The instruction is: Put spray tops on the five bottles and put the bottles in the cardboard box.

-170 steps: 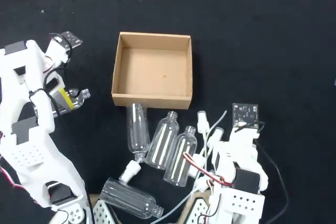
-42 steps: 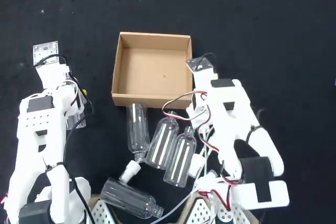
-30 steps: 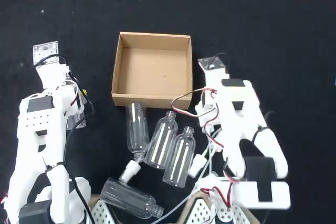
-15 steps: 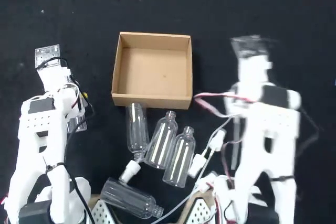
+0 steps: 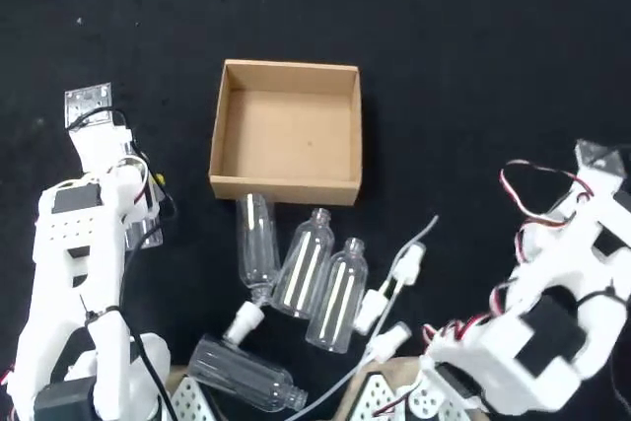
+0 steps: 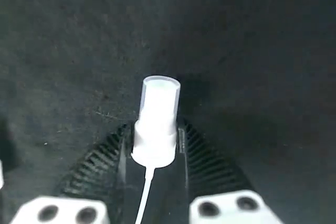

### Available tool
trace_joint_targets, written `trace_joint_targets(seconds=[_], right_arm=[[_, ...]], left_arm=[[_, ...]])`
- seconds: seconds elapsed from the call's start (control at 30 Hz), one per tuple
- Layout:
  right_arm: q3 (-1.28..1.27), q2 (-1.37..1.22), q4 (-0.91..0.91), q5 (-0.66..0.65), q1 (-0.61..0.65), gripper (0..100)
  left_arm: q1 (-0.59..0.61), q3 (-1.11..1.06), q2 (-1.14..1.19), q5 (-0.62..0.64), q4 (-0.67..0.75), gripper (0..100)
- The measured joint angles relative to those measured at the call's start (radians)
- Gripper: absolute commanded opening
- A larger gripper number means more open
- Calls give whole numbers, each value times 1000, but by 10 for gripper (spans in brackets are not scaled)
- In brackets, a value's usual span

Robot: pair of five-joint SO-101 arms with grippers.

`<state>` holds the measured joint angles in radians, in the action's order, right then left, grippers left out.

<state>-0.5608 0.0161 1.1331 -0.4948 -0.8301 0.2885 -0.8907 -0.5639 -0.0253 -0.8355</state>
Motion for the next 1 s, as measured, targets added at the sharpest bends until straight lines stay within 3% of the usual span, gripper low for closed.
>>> trace_joint_targets(seconds=[0.13,0.57,0.7,1.0], right_arm=[[0,-83,-8,0,-2,222],[2,-84,-9,-6,-2,218],[2,-84,-9,-6,-2,161],[-29,-84,-15,-6,43,178]], left_arm=[[0,0,0,0,0,69],[0,0,0,0,0,69],[0,0,0,0,0,69],[0,0,0,0,0,69]])
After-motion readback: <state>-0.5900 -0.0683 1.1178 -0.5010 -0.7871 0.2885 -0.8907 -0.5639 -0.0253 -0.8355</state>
